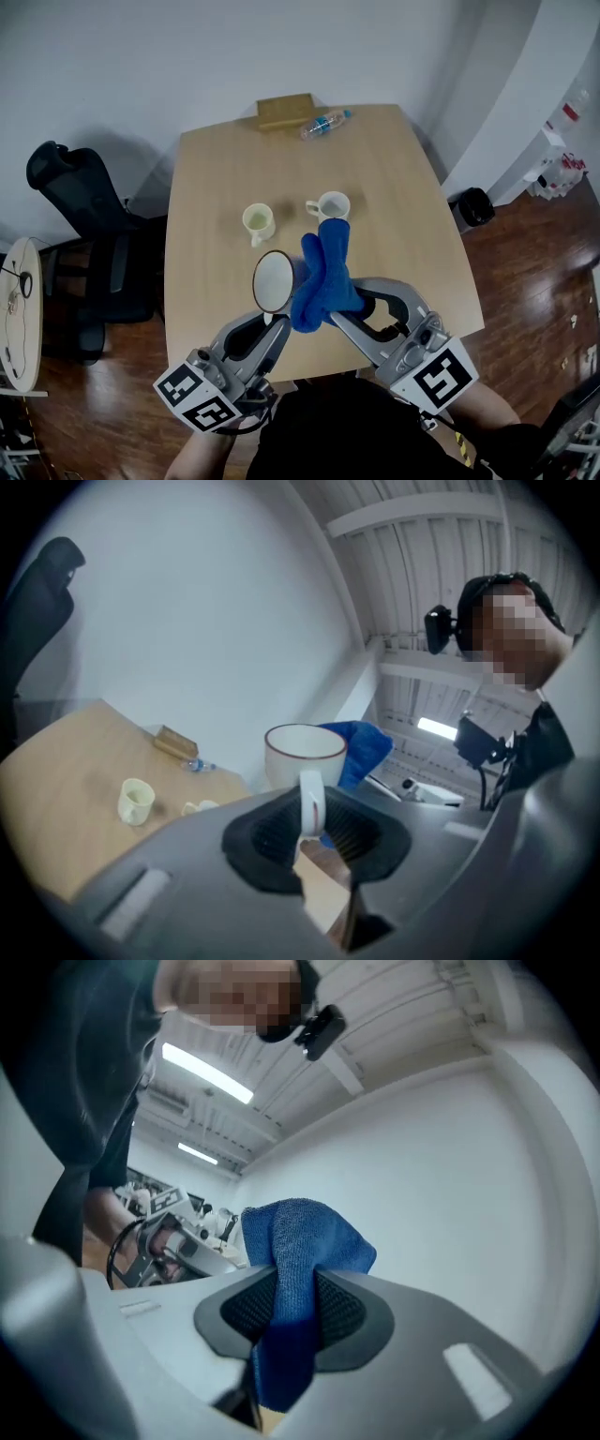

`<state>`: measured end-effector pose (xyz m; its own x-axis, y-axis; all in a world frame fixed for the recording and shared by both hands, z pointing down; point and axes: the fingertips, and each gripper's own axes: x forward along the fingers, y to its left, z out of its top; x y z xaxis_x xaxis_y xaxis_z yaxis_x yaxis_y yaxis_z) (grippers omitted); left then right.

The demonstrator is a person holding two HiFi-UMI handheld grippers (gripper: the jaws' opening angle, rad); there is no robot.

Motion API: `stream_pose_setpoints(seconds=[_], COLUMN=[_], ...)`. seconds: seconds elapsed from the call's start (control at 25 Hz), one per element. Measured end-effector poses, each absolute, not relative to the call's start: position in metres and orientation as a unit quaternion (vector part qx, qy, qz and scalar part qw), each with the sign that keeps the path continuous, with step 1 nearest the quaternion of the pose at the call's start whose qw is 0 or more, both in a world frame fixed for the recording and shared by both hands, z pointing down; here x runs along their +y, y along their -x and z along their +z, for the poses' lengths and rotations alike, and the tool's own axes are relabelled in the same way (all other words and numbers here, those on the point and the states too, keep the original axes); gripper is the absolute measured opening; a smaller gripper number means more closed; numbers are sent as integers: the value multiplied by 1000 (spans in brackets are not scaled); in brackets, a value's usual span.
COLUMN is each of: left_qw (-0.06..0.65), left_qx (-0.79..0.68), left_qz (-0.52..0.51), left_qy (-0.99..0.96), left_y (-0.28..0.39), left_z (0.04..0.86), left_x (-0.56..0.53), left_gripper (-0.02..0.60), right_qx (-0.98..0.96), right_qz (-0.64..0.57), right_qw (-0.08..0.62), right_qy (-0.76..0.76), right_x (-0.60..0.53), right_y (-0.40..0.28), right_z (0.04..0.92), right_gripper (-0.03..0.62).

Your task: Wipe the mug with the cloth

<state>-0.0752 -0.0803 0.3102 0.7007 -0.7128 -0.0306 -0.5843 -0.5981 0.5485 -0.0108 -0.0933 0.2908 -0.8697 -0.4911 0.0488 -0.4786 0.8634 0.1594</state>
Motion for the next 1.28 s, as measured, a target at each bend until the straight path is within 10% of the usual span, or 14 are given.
stream_pose_setpoints(seconds=[0.52, 0.96, 1.28], left_qw=[253, 314, 314], left_qx=[-188, -75, -126], left_qz=[-98, -306, -363], left_qy=[-944, -896, -868], left_y=[61, 44, 47], left_z=[279, 239, 238], left_x=[-32, -16, -38], left_gripper=[66, 66, 66], right_qx=[-979, -778, -726], right_qz=[192, 512, 572], right_qw=[-58, -306, -357], right_qy=[-42, 197, 135], right_x=[-122, -92, -104], right_y=[-9, 6, 10], right_z=[285, 285, 299], right_gripper=[103, 103, 101])
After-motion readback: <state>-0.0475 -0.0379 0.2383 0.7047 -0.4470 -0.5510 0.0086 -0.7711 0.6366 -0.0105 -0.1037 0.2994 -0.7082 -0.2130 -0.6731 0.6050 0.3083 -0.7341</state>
